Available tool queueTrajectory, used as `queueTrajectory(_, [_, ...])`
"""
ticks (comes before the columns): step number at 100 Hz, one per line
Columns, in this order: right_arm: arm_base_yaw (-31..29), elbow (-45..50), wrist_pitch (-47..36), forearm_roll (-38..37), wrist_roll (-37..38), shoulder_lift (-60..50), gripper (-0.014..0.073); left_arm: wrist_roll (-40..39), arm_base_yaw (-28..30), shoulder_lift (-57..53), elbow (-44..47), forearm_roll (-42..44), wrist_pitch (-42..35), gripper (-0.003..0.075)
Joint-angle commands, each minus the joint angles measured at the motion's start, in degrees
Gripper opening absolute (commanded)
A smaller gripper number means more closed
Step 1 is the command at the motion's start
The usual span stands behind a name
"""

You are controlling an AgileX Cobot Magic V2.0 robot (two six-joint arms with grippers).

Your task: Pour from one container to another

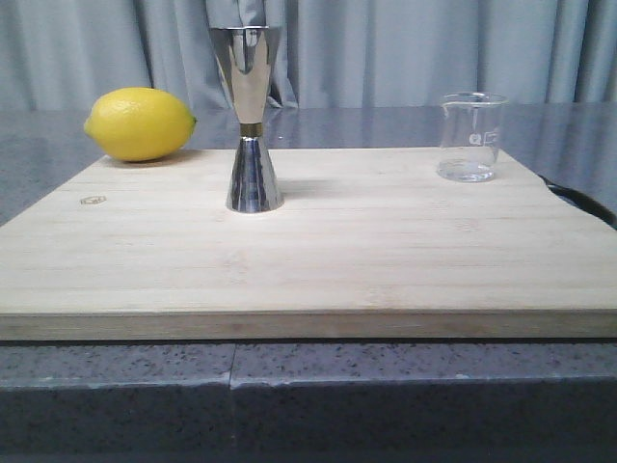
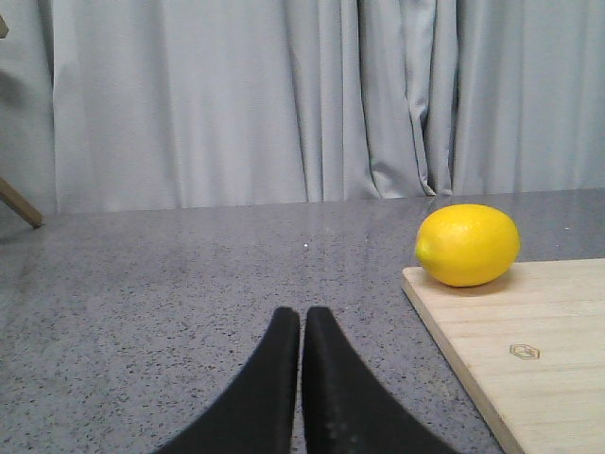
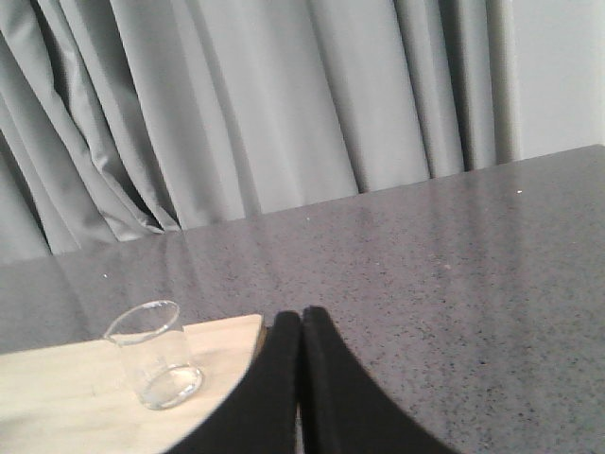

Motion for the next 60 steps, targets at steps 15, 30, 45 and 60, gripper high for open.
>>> queueTrajectory(15, [-0.26, -1.38, -0.59, 42.05, -53.25, -5.41, -0.0071, -0.60, 0.14, -1.45, 0.24, -0.05, -4.41, -0.0019])
queueTrajectory(30, [-1.21, 0.94, -1.78, 57.86, -73.31, -11.92, -0.0071, -0.60, 0.14, -1.45, 0.24, -0.05, -4.41, -0.0019])
queueTrajectory(45, [-3.92, 6.58, -9.94, 66.80, -78.29, -14.25, -0.0071, -0.60, 0.14, -1.45, 0.24, -0.05, -4.41, -0.0019])
queueTrajectory(60, [-4.68, 13.63, -19.50, 66.92, -78.29, -14.25, -0.0071, -0.60, 0.14, -1.45, 0.24, -0.05, -4.41, -0.0019])
